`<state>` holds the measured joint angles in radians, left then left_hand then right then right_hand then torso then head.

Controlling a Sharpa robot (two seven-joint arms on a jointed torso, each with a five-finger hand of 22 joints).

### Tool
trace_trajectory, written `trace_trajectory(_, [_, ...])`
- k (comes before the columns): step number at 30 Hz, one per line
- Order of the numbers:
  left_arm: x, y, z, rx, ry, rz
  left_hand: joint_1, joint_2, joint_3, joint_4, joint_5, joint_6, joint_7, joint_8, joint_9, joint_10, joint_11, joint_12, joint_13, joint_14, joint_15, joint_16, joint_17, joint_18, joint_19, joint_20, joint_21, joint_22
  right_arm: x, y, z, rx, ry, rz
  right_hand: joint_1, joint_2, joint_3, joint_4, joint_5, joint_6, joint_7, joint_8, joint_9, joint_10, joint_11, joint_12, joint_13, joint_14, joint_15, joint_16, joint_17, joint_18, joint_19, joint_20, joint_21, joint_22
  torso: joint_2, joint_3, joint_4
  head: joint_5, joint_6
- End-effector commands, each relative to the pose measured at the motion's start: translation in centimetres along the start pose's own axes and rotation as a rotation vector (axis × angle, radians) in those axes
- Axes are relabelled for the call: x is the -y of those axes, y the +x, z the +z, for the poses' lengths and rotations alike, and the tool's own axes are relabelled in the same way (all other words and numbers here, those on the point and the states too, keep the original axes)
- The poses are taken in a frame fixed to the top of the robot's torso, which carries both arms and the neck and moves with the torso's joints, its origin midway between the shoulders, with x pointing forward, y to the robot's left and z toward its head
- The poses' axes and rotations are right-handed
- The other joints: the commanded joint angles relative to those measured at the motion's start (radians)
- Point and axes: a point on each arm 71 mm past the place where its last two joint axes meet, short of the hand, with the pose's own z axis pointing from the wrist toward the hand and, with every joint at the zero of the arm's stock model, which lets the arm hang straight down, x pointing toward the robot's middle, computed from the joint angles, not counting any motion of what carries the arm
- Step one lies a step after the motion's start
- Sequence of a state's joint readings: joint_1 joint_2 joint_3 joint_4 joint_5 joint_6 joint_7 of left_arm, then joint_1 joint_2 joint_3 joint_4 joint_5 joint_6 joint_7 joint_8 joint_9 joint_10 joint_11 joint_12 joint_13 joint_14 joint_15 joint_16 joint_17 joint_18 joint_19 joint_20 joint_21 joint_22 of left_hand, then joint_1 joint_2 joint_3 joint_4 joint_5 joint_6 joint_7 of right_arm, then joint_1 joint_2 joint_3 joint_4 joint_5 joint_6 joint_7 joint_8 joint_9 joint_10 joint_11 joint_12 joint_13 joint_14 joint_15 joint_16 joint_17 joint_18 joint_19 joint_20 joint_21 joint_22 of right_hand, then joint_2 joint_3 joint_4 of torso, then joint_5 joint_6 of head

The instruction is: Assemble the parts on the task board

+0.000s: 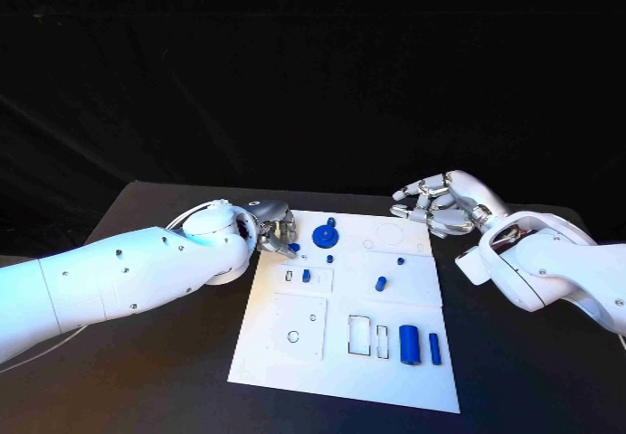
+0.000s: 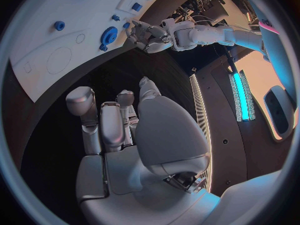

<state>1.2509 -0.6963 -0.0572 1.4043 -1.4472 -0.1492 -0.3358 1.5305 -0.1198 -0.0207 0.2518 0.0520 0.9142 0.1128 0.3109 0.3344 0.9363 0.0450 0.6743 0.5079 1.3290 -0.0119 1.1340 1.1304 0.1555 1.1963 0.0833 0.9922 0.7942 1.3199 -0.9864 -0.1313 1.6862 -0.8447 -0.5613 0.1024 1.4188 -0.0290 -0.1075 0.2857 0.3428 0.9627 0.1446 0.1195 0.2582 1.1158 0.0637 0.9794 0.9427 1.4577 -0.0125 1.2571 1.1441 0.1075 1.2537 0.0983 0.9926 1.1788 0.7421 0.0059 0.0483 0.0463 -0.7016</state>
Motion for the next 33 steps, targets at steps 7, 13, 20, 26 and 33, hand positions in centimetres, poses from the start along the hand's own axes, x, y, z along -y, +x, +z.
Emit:
trace_trajectory(7, [-0.35, 0.13, 0.35, -0.024, -0.022, 0.007, 0.033, 0.013, -0.006, -0.015, -0.003, 0.022, -0.011, -0.027, -0.042, 0.000, -0.012, 0.118, 0.055, 0.065, -0.014, 0.134, 0.116, -0.021, 0.050, -0.014, 0.089, 0.108, -0.16, 0.14, -0.07, -0.012, -0.011, -0.008, 0.001, 0.004, -0.002, -0.006, 0.004, -0.006, -0.001, 0.007, 0.002, -0.003, -0.003, 0.005, 0.001, -0.001, 0.000, -0.004, 0.001, 0.018, 0.003, -0.002, -0.004, 0.001, -0.001, -0.0004, 0.0004, 0.003, 0.002])
trace_trajectory(13, [-0.04, 0.22, 0.60, -0.030, -0.015, 0.006, 0.043, 0.023, -0.006, -0.024, -0.003, 0.041, -0.017, -0.038, -0.067, -0.015, -0.021, 0.214, 0.103, 0.104, -0.022, 0.217, 0.193, -0.033, 0.080, -0.020, 0.152, 0.186, -0.18, 0.15, -0.09, -0.012, -0.012, -0.008, 0.001, 0.004, -0.002, -0.006, 0.004, -0.006, -0.001, 0.007, 0.002, -0.003, -0.003, 0.005, 0.001, -0.001, 0.000, -0.004, 0.001, 0.018, 0.003, -0.002, -0.004, 0.001, 0.000, -0.0005, 0.0003, 0.002, 0.002])
trace_trajectory(20, [0.25, 0.32, 0.88, -0.035, -0.010, 0.000, 0.054, 0.040, 0.005, -0.029, -0.003, 0.054, -0.021, -0.044, -0.080, -0.024, -0.027, 0.255, 0.120, 0.129, -0.027, 0.264, 0.239, -0.042, 0.102, -0.025, 0.194, 0.240, -0.23, 0.18, -0.11, -0.013, -0.014, -0.007, 0.001, 0.004, -0.002, -0.006, 0.004, -0.006, -0.001, 0.007, 0.002, -0.003, -0.003, 0.005, 0.001, -0.001, 0.000, -0.004, 0.001, 0.018, 0.003, -0.002, -0.004, 0.001, 0.000, -0.0003, -0.0004, 0.000, 0.001])
trace_trajectory(26, [0.19, 0.36, 0.98, -0.041, -0.015, -0.007, 0.057, 0.054, 0.015, -0.027, -0.003, 0.063, -0.024, -0.052, -0.090, -0.026, -0.031, 0.279, 0.129, 0.152, -0.031, 0.301, 0.279, -0.050, 0.122, -0.028, 0.228, 0.282, -0.23, 0.18, -0.12, -0.014, -0.014, -0.007, 0.001, 0.004, -0.002, -0.006, 0.004, -0.006, -0.001, 0.007, 0.002, -0.003, -0.003, 0.005, 0.001, -0.001, 0.000, -0.004, 0.001, 0.018, 0.003, -0.002, -0.004, 0.001, 0.000, 0.0002, 0.0009, 0.000, -0.001])
trace_trajectory(33, [0.07, 0.50, 1.06, -0.060, -0.023, -0.006, 0.069, 0.074, 0.033, -0.026, -0.003, 0.083, -0.027, -0.057, -0.098, -0.033, -0.034, 0.291, 0.132, 0.156, -0.034, 0.310, 0.287, -0.051, 0.124, -0.031, 0.239, 0.295, -0.24, 0.19, -0.11, -0.014, -0.014, -0.007, 0.002, 0.006, -0.002, -0.006, 0.006, -0.005, -0.001, 0.007, 0.002, -0.003, -0.003, 0.006, 0.001, -0.001, 0.000, -0.004, 0.001, 0.018, 0.004, -0.002, -0.005, 0.001, -0.001, 0.0001, 0.0000, 0.000, -0.002])
